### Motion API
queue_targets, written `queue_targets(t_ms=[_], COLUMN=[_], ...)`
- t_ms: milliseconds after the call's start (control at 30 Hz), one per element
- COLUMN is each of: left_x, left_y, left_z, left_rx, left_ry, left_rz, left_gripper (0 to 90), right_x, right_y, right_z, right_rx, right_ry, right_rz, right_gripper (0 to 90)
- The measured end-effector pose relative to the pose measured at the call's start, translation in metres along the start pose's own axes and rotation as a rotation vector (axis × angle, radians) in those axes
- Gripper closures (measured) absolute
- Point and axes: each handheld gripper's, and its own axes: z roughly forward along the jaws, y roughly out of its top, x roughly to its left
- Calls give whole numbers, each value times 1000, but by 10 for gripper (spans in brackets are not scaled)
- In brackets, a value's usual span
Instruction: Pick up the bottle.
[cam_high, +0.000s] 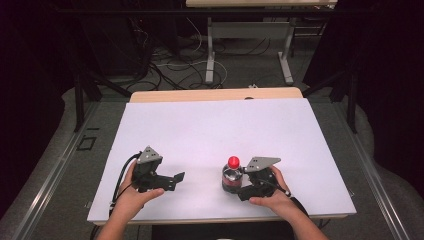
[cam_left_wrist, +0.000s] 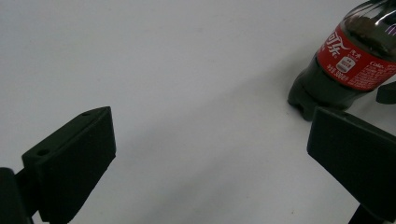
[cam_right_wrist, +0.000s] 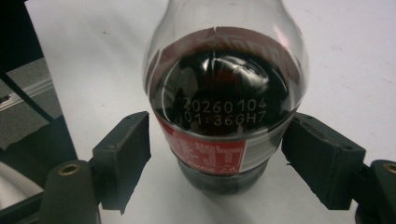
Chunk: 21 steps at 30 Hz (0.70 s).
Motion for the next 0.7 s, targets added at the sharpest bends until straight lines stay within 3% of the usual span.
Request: queue_targets(t_ms=[300,533,567,700], left_x=[-1,-1,-1,-1], left_y=[-1,-1,-1,0], left_z=[3,3,3,2], left_rx=[2,7,8,10], left_ry=[-4,-3,-3,-1], left_rz=[-3,4,6,7], left_gripper=[15,16,16,17], right_x=[-2,1,1,1], right_y=[1,5,4,5], right_z=[9,9,10,9], right_rx=[4,47,22,33], right_ry=[-6,-17,-26,-21], right_rz=[6,-30,-30,-34], right_gripper=[263,272,272,276])
